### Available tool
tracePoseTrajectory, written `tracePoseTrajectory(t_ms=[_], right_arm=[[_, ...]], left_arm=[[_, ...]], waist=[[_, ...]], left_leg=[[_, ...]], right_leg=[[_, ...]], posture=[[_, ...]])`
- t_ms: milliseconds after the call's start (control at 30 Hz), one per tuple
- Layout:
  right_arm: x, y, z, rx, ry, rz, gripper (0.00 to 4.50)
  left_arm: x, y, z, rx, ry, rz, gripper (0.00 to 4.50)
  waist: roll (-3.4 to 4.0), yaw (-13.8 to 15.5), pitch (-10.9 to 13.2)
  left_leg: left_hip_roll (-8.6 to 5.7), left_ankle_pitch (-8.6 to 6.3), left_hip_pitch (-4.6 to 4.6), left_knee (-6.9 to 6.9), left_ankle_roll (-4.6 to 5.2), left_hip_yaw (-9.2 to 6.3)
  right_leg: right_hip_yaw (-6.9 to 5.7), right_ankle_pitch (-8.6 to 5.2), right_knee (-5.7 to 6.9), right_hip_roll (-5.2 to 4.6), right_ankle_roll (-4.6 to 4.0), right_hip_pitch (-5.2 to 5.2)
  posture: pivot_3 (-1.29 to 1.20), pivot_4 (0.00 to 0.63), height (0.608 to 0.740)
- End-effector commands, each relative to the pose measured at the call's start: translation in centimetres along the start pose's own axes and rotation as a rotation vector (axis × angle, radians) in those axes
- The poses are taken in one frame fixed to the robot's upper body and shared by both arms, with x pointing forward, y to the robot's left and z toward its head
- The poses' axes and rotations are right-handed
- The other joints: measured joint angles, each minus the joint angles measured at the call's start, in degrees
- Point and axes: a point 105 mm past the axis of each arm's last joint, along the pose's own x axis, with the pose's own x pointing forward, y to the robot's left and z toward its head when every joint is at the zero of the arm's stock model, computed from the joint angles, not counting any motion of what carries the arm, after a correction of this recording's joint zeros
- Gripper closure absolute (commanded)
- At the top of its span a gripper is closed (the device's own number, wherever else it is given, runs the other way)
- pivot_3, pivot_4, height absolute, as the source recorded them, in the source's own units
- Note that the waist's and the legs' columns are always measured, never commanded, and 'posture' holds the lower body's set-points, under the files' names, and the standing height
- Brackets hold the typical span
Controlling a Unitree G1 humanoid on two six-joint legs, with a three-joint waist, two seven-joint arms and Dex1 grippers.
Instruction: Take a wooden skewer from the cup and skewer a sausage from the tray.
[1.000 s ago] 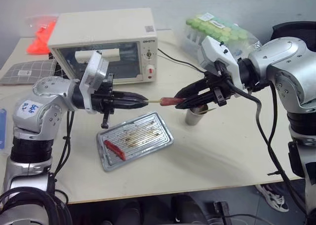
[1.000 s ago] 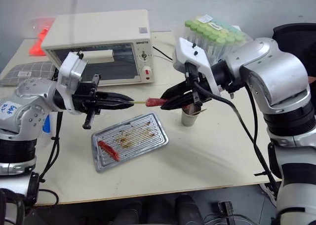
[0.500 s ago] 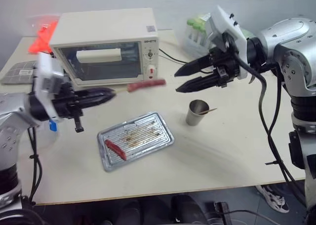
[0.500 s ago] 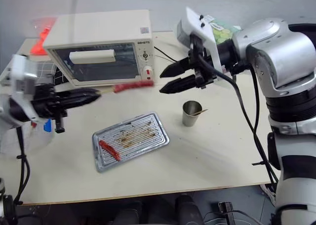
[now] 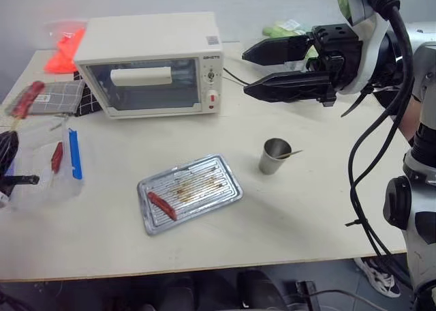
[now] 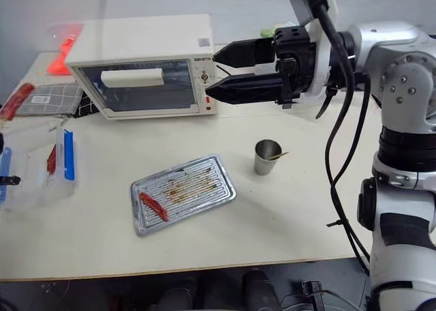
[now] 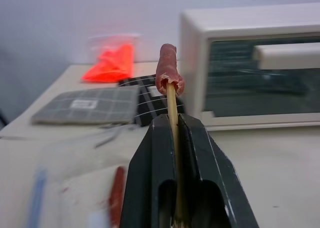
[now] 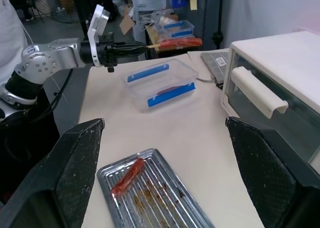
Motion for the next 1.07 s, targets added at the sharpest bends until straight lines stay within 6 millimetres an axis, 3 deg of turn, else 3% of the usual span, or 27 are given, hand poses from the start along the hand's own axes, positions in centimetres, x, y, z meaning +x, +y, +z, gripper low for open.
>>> tracePoseTrajectory(t_ms=[33,133,300,533,633,867,967,1067], right_arm=[[-0.2,0.7,1.1,-0.045,-0.029,0.009,0.44],[-0.2,0.7,1.1,-0.041,-0.033,0.009,0.44],[-0.1,0.7,0.6,-0.023,-0.026,0.0,0.44],[-0.1,0.2,-0.1,-0.012,-0.013,-0.042,0.4],[-0.1,-0.2,-0.6,-0.005,-0.003,-0.054,0.4],[-0.2,-1.1,-1.5,0.003,0.028,-0.069,0.4],[-0.1,-1.6,-2.1,0.013,0.039,-0.064,0.4],[-0.1,-1.8,-2.7,0.017,0.05,-0.058,0.4]], left_arm=[[0.3,1.7,-0.6,0.024,-0.003,0.091,4.5],[1.0,3.1,-2.4,0.0,0.051,0.162,4.5],[2.5,3.4,-5.4,0.009,0.162,0.156,4.5],[2.6,3.5,-5.5,0.012,0.179,0.137,2.9],[1.2,3.4,-4.2,0.001,0.168,0.098,2.25],[-4.0,5.1,-0.9,-0.028,0.18,0.086,2.25],[-7.0,7.4,-0.4,-0.027,0.223,0.128,2.25],[-7.5,8.0,0.1,-0.024,0.227,0.123,2.25]], waist=[[-0.02,0.58,-0.02],[-0.06,0.94,-0.04],[-0.14,0.82,-0.08],[-0.17,0.55,-0.1],[-0.17,0.5,-0.1],[-0.19,0.57,-0.11],[-0.19,0.55,-0.11],[-0.16,0.59,-0.09]], left_leg=[[-0.01,0.0,0.01,0.0,0.0,0.0],[-0.06,-0.01,0.02,0.02,0.02,0.0],[-0.08,-0.03,0.02,0.0,0.05,0.0],[-0.05,-0.03,0.03,-0.08,0.05,-0.01],[-0.06,-0.03,0.02,-0.08,0.05,-0.01],[-0.05,-0.04,0.03,-0.11,0.07,-0.01],[-0.05,-0.05,0.03,-0.14,0.08,-0.01],[-0.05,-0.05,0.06,-0.18,0.08,-0.01]], right_leg=[[0.0,0.0,0.0,0.0,0.0,0.02],[-0.01,0.02,-0.07,-0.06,0.03,0.07],[-0.04,0.02,-0.09,-0.07,0.04,0.07],[-0.05,0.02,-0.1,-0.07,0.03,0.02],[-0.05,0.02,-0.12,-0.08,0.03,0.02],[-0.03,0.02,-0.21,-0.12,0.03,0.05],[-0.04,0.02,-0.23,-0.13,0.03,0.05],[-0.04,0.02,-0.27,-0.13,0.02,0.06]], posture=[[0.0,0.15,0.74],[0.0,0.15,0.74],[0.0,0.15,0.74],[0.0,0.15,0.74],[0.0,0.15,0.74],[0.0,0.15,0.74],[0.0,0.15,0.74],[0.0,0.15,0.74]])
